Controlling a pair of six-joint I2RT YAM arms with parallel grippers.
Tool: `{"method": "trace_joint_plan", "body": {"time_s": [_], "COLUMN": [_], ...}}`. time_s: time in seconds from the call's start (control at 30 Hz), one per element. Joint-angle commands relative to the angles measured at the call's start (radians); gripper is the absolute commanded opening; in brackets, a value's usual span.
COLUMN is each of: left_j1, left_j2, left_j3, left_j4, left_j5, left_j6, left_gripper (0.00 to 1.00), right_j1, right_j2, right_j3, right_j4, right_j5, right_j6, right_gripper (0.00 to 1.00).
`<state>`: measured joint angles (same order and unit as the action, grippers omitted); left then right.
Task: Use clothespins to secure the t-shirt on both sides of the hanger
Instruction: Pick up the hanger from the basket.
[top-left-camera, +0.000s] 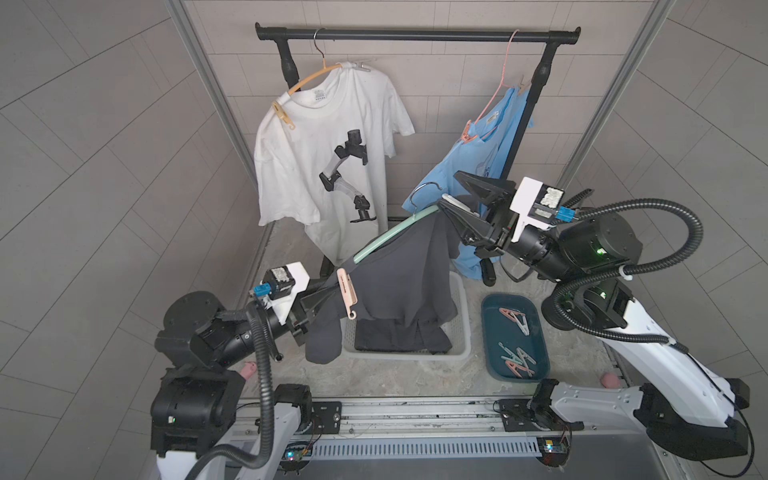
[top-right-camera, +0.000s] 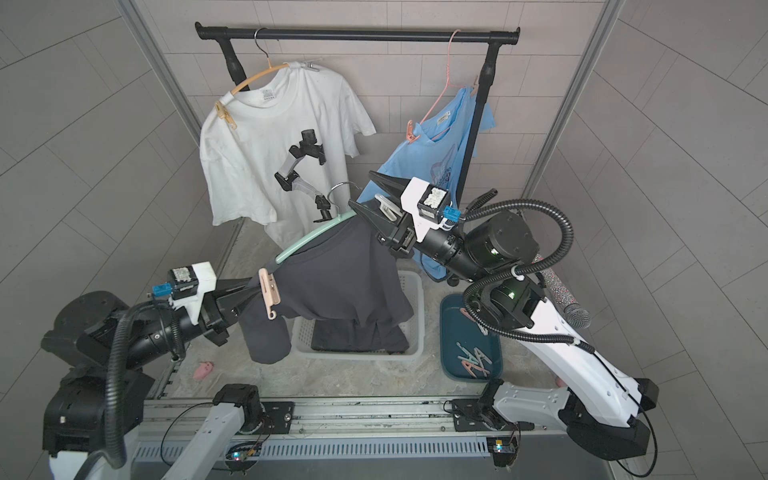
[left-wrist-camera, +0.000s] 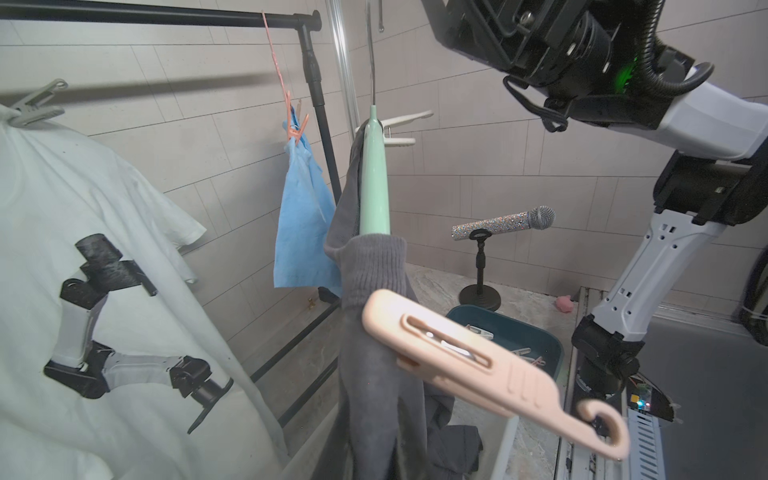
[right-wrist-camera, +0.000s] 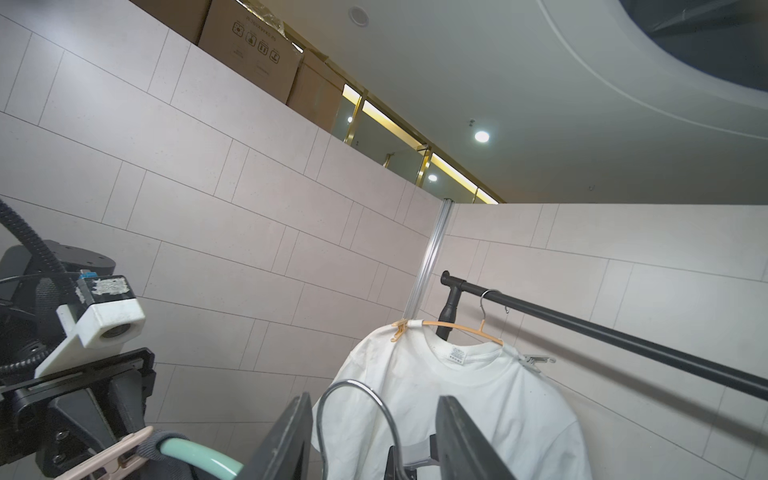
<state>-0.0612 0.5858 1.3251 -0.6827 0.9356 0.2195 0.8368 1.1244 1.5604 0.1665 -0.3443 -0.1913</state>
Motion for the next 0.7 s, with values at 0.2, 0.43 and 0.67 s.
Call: {"method": "trace_joint_plan", "body": {"time_s": [0.2,0.43,0.67], "left_j1": [-0.006,-0.008,-0.008], "left_j2": [-0.076,-0.034,0.072], "left_j3": [0.107,0.183,0.313], "left_j4": [0.001,0.051,0.103], "left_j5": [-0.306,-0.502,-0.594], "left_j6": [0.025,-0.027,-0.119], "left_gripper": [0.00,0.00,0.00], "right_j1": [-0.001,-0.001,0.000], "right_j2": [-0.099,-0.147,-0.171], "right_j3": [-0.098,-0.169,-0.235], "right_j4": [0.182,0.212,0.248], "right_j5": [0.202,0.301,0.353], "right_j6": [-0.093,-0.141,-0.150], "right_gripper": [0.53,0.53,0.53]}}
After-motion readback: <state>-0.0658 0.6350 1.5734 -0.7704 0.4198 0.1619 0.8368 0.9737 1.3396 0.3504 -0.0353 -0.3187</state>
